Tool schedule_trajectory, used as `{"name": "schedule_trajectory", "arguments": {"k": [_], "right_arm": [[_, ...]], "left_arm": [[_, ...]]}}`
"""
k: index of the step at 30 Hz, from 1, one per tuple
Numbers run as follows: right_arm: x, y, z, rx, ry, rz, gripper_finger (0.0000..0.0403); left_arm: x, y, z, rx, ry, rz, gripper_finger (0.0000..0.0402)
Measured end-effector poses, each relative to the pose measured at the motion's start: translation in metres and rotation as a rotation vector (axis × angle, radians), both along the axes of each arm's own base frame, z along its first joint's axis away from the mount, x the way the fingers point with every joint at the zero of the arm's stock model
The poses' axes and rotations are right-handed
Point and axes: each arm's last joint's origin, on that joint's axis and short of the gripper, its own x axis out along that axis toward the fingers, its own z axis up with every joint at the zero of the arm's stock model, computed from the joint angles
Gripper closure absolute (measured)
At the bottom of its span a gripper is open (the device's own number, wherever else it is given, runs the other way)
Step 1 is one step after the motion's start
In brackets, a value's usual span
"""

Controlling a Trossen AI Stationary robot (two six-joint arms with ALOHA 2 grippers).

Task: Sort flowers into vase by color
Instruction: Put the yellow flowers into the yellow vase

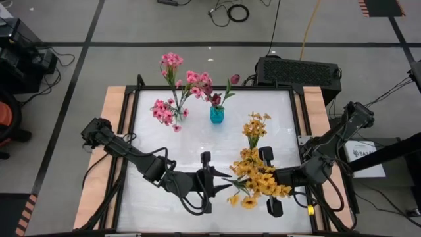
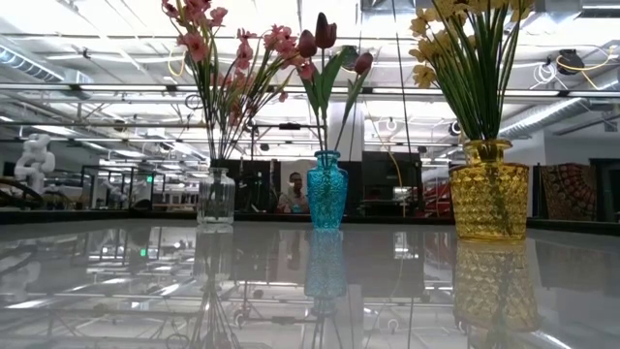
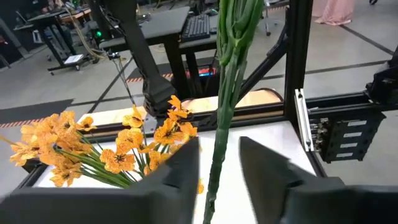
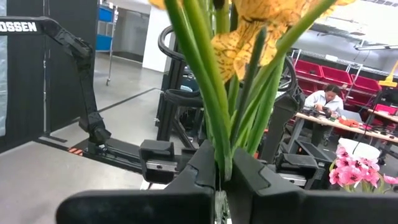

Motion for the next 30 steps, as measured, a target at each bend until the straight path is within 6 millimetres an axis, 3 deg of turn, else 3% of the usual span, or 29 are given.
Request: {"name": "schedule_trajectory", "arguments": {"k": [6,10,21,30], "right_arm": [[0.0000,0.0001,-0.0006,0.004,0.006,-0.001,0.0391],[-0.0003,0.0009,-0.0045,0.028,0.046,0.005,0.0353],[-0.0002,0.0010,-0.0050,0.013,0.048,0.005,0.0189],[-0.0002,0.0009,-0.0042,-0.007,0.037,0.004,0.0176]], "left_arm": [[-0.0003,-0.0005,-0.0002,0.020,0.002,-0.006,0.0385],[-0.0005,-0.0003,-0.0010,0.023,0.010,-0.005,0.0379],[-0.0056,0.0051,-0.0020,0.010,0.069,0.017,0.0385],[-0.0059,0.0046,-0.0015,0.007,0.065,0.015,0.0386]]}}
